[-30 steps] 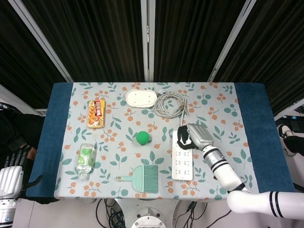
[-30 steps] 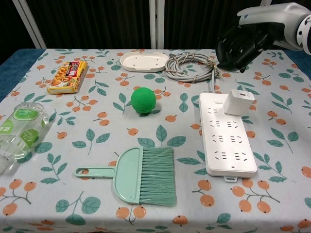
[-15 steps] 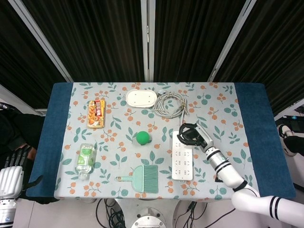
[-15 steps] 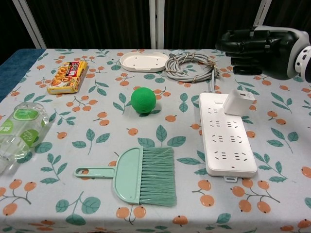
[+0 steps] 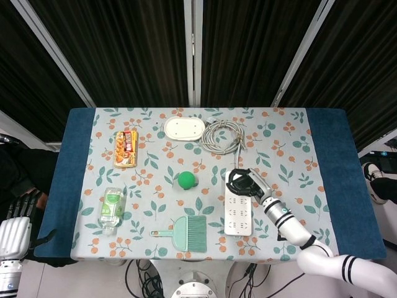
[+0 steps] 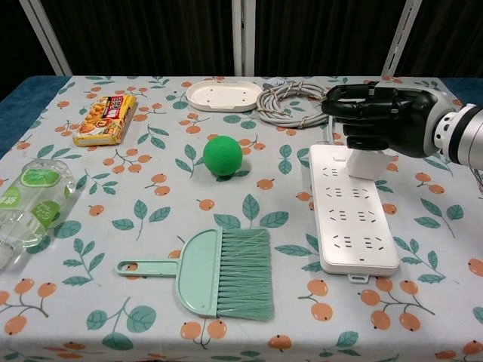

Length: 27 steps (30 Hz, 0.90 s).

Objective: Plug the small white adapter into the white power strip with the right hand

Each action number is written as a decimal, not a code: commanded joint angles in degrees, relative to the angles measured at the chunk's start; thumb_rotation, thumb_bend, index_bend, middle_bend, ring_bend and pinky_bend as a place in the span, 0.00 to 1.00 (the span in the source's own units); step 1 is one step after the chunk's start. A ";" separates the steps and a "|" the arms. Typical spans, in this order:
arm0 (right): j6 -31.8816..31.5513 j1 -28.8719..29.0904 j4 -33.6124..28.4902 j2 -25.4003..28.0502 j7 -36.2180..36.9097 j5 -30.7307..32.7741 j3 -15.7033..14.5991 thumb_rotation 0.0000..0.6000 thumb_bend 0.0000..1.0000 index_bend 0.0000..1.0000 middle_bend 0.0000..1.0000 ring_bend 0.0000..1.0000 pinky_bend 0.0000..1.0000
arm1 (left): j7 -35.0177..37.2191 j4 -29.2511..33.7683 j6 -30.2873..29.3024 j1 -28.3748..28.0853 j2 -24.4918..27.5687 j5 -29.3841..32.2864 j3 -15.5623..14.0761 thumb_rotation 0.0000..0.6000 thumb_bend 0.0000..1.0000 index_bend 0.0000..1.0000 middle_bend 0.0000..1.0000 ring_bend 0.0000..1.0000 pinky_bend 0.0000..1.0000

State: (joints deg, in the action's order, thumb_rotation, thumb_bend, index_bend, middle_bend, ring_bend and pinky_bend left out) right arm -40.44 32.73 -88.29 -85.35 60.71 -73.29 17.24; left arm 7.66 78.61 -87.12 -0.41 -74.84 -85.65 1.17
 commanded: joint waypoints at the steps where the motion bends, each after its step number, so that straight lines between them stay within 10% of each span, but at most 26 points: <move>1: 0.10 0.29 0.37 -0.49 -0.11 0.13 -0.16 1.00 0.82 1.00 0.94 1.00 1.00 | 0.13 -0.14 0.13 0.01 -0.09 0.07 -0.06 1.00 0.14 0.04 0.00 0.00 0.00; 27: 0.42 1.67 2.01 -3.62 -4.08 2.45 -1.13 1.00 0.82 1.00 0.94 1.00 1.00 | 2.38 -2.32 0.36 0.10 -0.95 -0.03 -0.24 1.00 0.14 0.04 0.00 0.00 0.00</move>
State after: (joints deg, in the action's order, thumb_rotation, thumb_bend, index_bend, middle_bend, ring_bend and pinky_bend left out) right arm -40.01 34.41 -86.34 -88.92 56.68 -70.91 16.14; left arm 10.04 76.29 -86.76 -0.31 -75.79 -85.68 0.93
